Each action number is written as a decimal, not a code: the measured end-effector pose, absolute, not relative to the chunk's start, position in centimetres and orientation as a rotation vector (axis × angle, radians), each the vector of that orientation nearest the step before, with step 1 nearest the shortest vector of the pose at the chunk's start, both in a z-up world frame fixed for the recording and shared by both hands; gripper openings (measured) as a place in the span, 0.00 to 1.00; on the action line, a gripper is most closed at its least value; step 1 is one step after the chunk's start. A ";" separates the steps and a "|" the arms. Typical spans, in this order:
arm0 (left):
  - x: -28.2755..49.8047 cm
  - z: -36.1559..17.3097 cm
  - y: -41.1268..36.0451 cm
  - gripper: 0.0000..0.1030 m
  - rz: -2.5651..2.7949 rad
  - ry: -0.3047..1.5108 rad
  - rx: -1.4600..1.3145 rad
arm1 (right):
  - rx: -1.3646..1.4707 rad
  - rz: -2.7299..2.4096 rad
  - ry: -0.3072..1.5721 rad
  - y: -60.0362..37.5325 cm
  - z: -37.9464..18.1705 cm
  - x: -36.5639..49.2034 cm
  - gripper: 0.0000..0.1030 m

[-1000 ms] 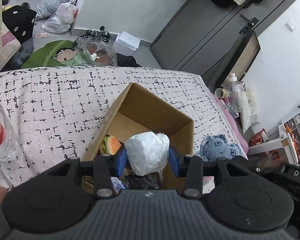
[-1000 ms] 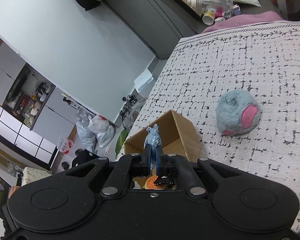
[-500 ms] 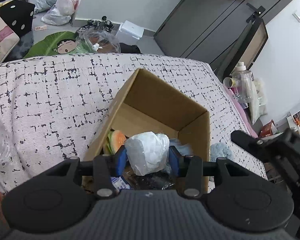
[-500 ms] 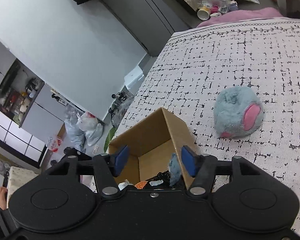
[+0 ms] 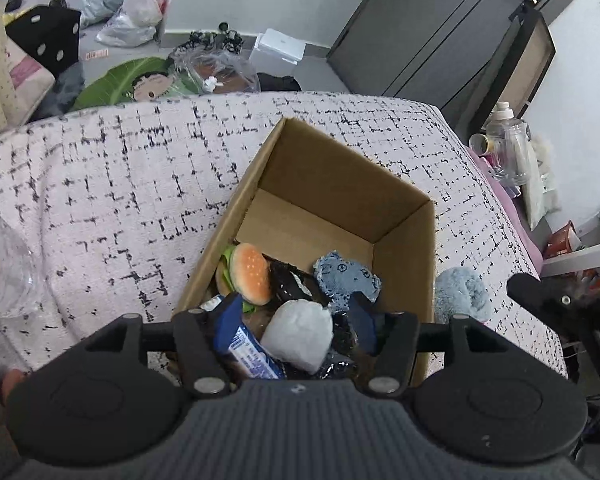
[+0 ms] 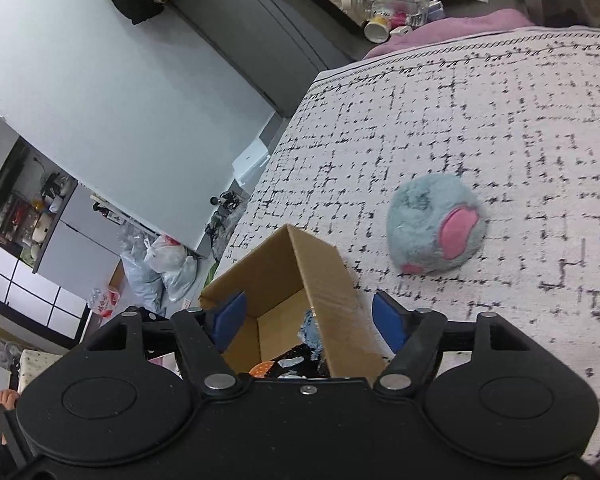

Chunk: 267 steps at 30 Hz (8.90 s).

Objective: Organize soft objects
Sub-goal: 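Open the left tool to drop the tissue while the right tool drops the blue plush, then withdraw both tools from the box toward the grey-pink plush, then lower the right tool onto the grey-pink plush and close it, then lift the grey-pink plush with the right tool and carry it over the box, then open the right tool to drop the grey-pink plush into the box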

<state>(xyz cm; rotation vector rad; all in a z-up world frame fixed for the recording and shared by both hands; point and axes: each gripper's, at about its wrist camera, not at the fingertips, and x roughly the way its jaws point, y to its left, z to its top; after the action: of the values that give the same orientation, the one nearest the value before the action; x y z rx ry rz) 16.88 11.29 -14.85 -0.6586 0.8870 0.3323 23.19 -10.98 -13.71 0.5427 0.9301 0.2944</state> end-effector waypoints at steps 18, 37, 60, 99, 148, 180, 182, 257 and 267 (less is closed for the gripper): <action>14.6 -8.9 7.7 0.77 0.325 0.823 -0.536 | 0.480 0.324 0.874 -14.4 -9.3 19.9 0.85; 13.2 -7.0 4.6 0.85 0.341 0.882 -0.420 | 0.413 0.383 0.893 -17.2 -7.8 18.4 0.95; 14.5 -7.2 0.3 0.92 0.305 0.899 -0.358 | 0.434 0.351 0.902 -22.9 -9.7 19.2 0.95; 26.1 -11.0 -3.1 0.51 0.262 0.856 -0.399 | 0.664 0.351 1.038 -23.7 -20.5 34.1 0.73; 31.6 -19.7 -4.6 0.37 0.252 0.997 -0.531 | 0.779 0.380 1.161 -25.0 -25.3 34.7 0.20; 25.1 -14.8 -3.4 0.28 0.097 0.888 -0.651 | 0.721 0.350 1.031 -24.4 -19.2 28.8 0.21; 24.4 -14.0 -3.0 0.28 0.090 0.878 -0.658 | 0.732 0.350 1.020 -24.1 -18.5 28.1 0.20; 15.5 -11.5 16.0 0.65 0.308 0.800 -0.764 | 0.510 0.340 1.014 -7.9 -14.2 22.5 0.69; 13.8 -9.3 12.9 0.77 0.307 0.821 -0.679 | 0.464 0.311 0.967 -11.0 -10.7 19.8 0.85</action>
<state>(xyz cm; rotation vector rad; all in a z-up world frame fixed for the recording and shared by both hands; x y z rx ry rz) 13.78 12.85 -9.31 -0.6795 0.8213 0.3069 19.82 -10.99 -10.71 0.4635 0.9666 0.3105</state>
